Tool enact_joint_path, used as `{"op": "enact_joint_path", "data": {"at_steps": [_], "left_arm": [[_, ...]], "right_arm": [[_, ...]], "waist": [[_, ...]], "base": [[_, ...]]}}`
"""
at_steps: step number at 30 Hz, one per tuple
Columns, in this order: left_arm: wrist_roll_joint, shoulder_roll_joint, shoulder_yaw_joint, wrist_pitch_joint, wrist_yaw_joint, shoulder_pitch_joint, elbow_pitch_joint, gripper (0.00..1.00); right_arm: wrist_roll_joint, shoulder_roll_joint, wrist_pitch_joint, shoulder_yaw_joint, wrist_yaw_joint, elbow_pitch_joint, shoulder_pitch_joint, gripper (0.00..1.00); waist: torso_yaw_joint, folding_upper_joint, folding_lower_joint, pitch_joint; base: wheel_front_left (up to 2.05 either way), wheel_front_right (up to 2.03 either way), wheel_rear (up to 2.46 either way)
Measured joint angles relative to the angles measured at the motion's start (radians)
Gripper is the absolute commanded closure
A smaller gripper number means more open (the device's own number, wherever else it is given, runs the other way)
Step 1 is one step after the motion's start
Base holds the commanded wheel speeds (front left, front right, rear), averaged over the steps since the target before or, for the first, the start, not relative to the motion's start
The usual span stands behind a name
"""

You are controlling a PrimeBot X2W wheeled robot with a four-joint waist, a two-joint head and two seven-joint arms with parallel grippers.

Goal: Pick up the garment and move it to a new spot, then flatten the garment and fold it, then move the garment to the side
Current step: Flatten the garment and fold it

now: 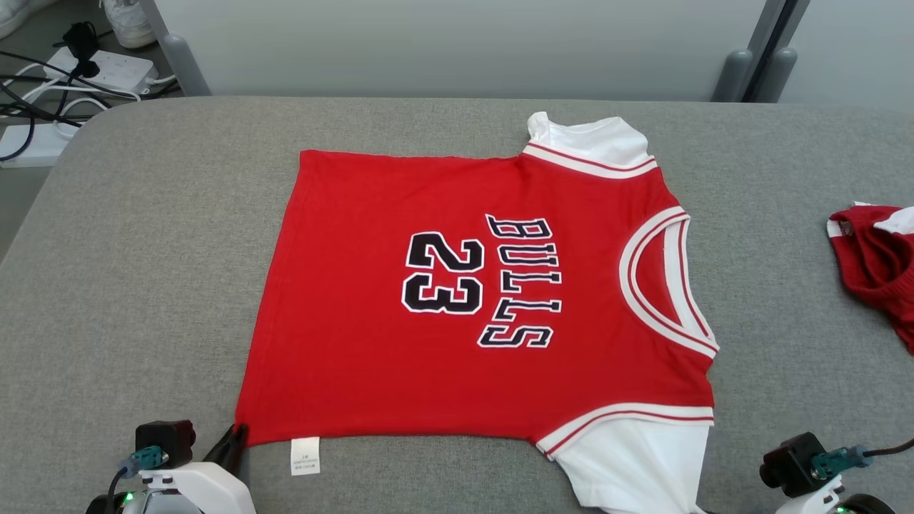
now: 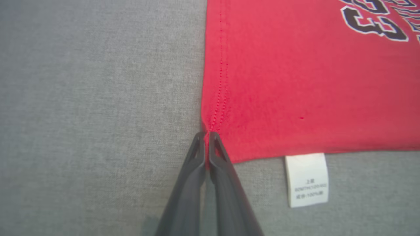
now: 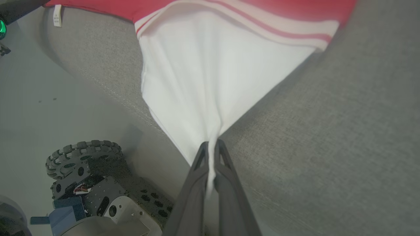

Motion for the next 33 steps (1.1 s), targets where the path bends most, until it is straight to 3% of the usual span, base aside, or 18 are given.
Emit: {"op": "enact_joint_path", "data": {"at_steps": [9, 18, 25, 33], "left_arm": [[-0.072, 0.1, -0.096, 0.191, 0.0, 0.008, -0.118, 1.0], [-0.188, 0.257, -0.149, 0.55, 0.001, 0.098, -0.516, 1.0], [-0.252, 0.318, -0.145, 0.779, 0.015, 0.082, -0.82, 1.0], [-0.254, 0.328, -0.175, 0.906, 0.034, -0.033, -0.85, 1.0]], "right_arm": [[0.123, -0.147, 0.167, 0.032, 0.0, -0.178, -0.001, 1.0], [0.14, -0.219, 0.17, -0.081, 0.0, -0.244, -0.052, 1.0], [0.099, -0.195, 0.164, -0.158, 0.0, -0.208, -0.15, 1.0], [0.056, -0.12, 0.164, -0.183, 0.0, -0.119, -0.237, 1.0]], "waist": [[-0.002, 0.0, 0.0, 0.008], [0.005, 0.0, 0.0, 0.029], [0.018, 0.0, 0.0, 0.062], [0.025, 0.0, 0.0, 0.106]], "base": [[0.0, 0.0, 0.0], [0.0, 0.0, 0.0], [0.0, 0.0, 0.0], [0.0, 0.0, 0.0]]}}
